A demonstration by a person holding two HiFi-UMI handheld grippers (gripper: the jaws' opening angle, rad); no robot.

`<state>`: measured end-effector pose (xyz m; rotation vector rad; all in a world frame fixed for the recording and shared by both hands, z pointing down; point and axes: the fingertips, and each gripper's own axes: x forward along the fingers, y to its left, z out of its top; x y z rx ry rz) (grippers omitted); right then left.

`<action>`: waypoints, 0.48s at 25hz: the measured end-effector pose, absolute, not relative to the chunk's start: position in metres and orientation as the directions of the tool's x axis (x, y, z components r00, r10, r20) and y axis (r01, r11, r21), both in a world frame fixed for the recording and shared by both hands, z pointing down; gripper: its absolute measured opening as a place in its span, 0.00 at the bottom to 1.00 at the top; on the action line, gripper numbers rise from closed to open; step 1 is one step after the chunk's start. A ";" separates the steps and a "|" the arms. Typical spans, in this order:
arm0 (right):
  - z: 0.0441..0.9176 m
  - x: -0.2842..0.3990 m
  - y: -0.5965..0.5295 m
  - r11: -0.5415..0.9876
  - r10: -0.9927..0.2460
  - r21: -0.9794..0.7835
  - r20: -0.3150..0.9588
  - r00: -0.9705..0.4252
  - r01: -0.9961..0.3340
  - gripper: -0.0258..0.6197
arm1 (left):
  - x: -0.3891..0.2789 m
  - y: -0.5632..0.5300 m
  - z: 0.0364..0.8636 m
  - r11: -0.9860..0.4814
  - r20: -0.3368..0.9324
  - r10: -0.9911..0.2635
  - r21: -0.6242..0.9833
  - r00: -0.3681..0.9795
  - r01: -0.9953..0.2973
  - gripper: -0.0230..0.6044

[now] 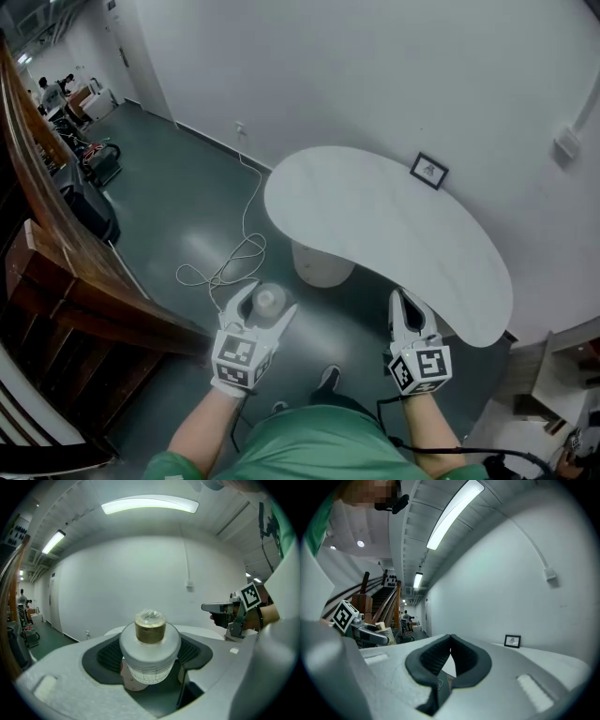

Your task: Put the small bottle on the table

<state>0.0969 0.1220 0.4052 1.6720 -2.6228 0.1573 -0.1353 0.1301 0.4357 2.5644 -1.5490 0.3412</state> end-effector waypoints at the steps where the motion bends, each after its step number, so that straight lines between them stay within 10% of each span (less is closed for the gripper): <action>1: 0.406 0.099 0.114 0.428 -0.898 -0.072 0.079 -0.433 -0.901 0.03 | -0.131 0.123 0.436 -0.459 0.259 -0.859 -0.008 0.442 -0.888 0.58; 12: 0.417 0.117 0.053 0.509 -0.852 -0.080 0.099 -0.515 -0.857 0.03 | -0.106 0.070 0.439 -0.393 0.277 -0.886 -0.020 0.373 -0.919 0.58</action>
